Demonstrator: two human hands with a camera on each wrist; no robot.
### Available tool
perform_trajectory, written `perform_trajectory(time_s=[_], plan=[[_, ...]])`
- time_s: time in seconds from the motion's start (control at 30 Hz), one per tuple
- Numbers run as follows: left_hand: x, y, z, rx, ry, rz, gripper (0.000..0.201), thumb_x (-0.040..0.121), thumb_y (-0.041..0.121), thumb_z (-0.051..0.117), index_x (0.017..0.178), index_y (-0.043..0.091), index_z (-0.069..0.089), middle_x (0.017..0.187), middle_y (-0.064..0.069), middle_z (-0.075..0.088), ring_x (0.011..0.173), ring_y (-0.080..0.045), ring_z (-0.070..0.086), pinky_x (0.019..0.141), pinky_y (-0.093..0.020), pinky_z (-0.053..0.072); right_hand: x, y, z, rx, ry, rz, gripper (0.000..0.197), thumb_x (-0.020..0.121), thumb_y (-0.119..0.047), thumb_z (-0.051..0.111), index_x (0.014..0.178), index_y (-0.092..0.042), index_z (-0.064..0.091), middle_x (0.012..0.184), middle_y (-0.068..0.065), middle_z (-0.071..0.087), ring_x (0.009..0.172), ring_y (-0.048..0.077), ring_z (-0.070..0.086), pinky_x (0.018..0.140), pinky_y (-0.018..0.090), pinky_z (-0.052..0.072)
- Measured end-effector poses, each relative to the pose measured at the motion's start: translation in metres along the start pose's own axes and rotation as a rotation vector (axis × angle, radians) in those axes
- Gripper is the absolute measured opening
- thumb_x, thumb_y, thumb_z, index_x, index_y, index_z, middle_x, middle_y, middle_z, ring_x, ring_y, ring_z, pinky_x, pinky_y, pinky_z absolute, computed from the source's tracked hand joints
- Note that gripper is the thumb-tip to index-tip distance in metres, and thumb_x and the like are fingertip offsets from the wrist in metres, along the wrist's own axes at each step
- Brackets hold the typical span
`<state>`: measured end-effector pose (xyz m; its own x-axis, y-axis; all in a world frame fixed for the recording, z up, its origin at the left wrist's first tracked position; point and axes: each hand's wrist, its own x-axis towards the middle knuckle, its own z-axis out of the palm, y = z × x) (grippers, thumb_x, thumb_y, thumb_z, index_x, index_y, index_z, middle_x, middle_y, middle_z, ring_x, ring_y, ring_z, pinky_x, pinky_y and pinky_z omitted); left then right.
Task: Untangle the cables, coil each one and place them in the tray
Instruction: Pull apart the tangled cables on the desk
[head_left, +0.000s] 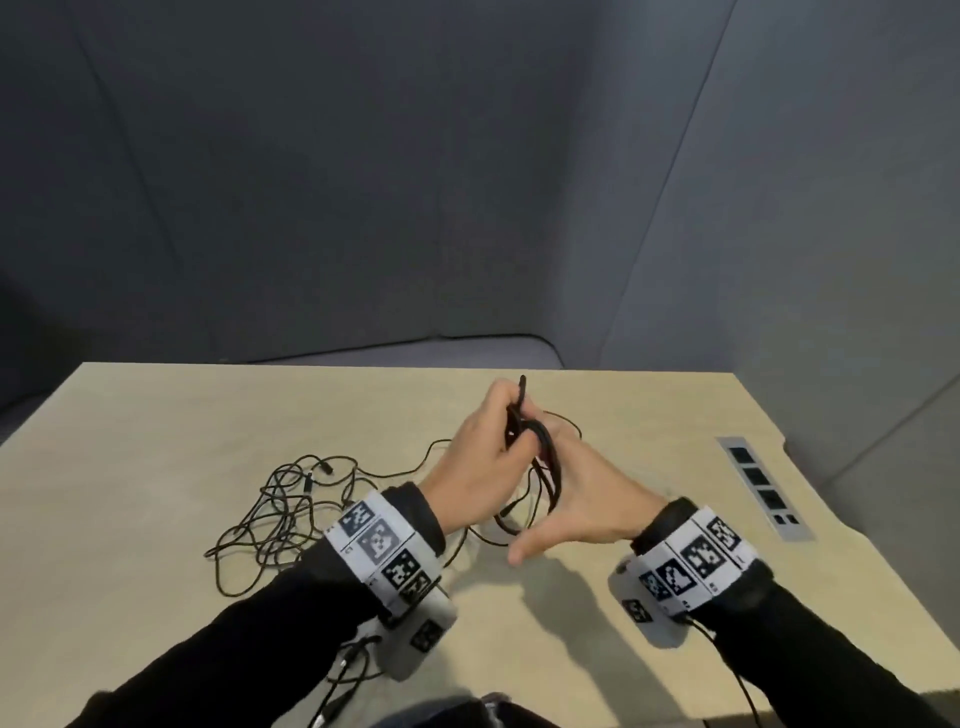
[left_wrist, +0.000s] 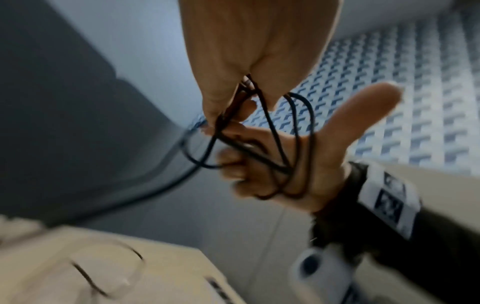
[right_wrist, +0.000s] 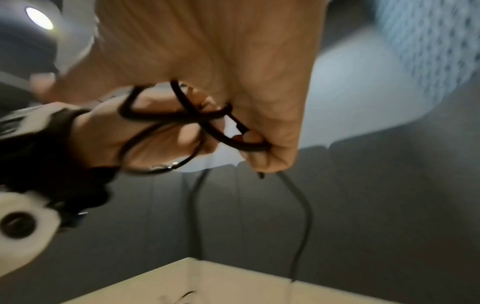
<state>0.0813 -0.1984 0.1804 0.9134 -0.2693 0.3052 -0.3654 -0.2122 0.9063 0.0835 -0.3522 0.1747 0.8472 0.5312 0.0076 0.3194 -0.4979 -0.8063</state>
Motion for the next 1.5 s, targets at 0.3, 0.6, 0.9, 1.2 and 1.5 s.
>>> perform_trajectory(time_s=[0.3,0.6,0.9,1.2,1.5], plan=[[0.006,0.01,0.02,-0.234,-0.277,0.034,0.026,0.071,-0.008,0.039,0.085,0.014,0.033,0.089,-0.011,0.043,0.088,-0.022,0.047,0.079,-0.041,0.041,-0.002,0.037,0.014,0.159,0.353,-0.126,0.064,0.052,-0.031,0.082,0.105,-0.036,0.046,0.102,-0.01,0.053,0.093,-0.006,0.055,0.081,0.012,0.045],[0.031,0.015,0.022,-0.546,-0.216,-0.131,0.028,0.063,-0.011,0.031,0.08,0.013,0.032,0.083,-0.007,0.043,0.06,-0.022,0.057,0.073,-0.052,0.039,0.017,0.049,-0.005,0.029,0.535,-0.101,0.097,0.064,-0.02,0.083,0.137,-0.021,0.019,0.141,-0.013,0.021,0.105,0.0,0.055,0.081,0.003,0.042],[0.043,0.013,0.022,-0.413,-0.231,-0.057,0.023,0.065,-0.01,0.035,0.077,0.01,0.039,0.077,-0.007,0.048,0.064,-0.025,0.055,0.062,-0.033,0.048,0.036,0.053,-0.013,-0.101,0.337,-0.133,0.009,0.071,-0.007,0.063,0.079,-0.002,0.064,0.066,-0.001,0.063,0.069,0.002,0.063,0.064,0.025,0.05],[0.029,-0.076,0.01,-0.199,0.204,-0.247,0.021,0.091,-0.005,0.043,0.088,0.011,0.057,0.081,-0.007,0.069,0.072,-0.022,0.067,0.07,-0.032,0.054,0.033,0.019,-0.086,0.365,0.836,-0.198,0.012,0.093,-0.011,0.052,0.089,-0.022,0.054,0.07,0.002,0.056,0.064,0.01,0.053,0.065,0.024,0.043],[-0.011,-0.182,0.065,0.927,-0.942,-0.472,0.08,0.087,0.036,0.062,0.146,0.008,0.017,0.147,-0.016,0.032,0.134,-0.031,0.036,0.109,-0.039,0.032,0.019,-0.039,-0.125,0.459,0.9,-0.359,0.011,0.096,-0.007,0.047,0.104,-0.014,0.053,0.068,-0.003,0.058,0.066,0.014,0.05,0.06,0.031,0.04]])
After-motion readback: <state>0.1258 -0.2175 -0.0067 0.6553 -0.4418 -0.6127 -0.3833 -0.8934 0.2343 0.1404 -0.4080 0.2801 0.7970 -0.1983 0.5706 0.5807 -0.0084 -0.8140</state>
